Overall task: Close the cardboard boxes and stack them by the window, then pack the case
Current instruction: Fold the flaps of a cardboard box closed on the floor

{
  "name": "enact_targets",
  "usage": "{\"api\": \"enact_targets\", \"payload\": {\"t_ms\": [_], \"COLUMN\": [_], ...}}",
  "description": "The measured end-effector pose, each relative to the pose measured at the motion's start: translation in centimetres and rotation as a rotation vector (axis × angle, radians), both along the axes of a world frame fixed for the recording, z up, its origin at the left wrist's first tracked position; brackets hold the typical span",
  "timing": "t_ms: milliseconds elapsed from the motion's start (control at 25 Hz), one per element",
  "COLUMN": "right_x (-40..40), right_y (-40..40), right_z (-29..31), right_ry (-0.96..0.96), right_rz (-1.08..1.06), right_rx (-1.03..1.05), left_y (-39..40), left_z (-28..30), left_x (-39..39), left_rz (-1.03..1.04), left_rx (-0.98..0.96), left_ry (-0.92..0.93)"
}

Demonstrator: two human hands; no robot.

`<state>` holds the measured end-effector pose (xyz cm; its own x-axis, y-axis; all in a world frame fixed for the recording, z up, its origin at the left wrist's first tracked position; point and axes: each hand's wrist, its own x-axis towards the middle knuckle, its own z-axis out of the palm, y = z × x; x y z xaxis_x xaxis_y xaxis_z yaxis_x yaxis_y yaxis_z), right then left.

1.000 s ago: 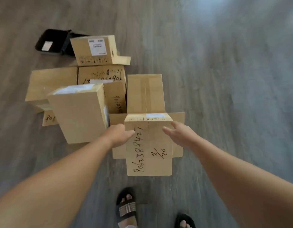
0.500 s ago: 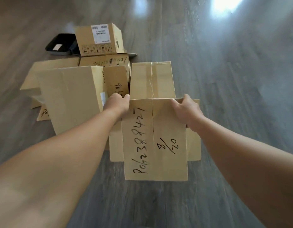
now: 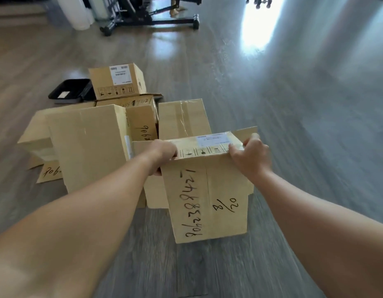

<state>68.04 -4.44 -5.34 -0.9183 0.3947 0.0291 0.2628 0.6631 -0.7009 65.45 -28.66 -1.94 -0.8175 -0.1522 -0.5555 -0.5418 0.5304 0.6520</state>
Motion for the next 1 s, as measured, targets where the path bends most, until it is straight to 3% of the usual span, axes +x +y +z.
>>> {"api": "enact_targets", "payload": {"t_ms": [200, 320, 640, 840, 1000], "right_x": [6.4, 10.8, 17.5, 22.3, 25.0], "right_y": [3.2, 5.0, 10.8, 13.7, 14.0], "right_z": [-0.7, -1.7, -5.0, -8.3, -11.2], "right_ry": [0.165, 0.123, 0.216, 0.07, -0.08], "right_rz": [0.004, 0.026, 0.04, -0.016, -0.102], "right_rx": [0.036, 0.057, 0.207, 0.27, 0.15], "left_y": [2.9, 4.6, 9.9, 14.3, 16.9], "left_z": [-1.0, -2.9, -5.8, -9.9, -14.2], "left_x": [2.0, 5.0, 9.8, 12.3, 14.3], "left_rz": [-0.308, -0.407, -0.376, -0.427, -0.5], "left_rx": [-0.226, -0.284, -0.114, -0.048, -0.217], "left_ry": [0.289, 0.372, 0.609, 0.599, 0.45]}}
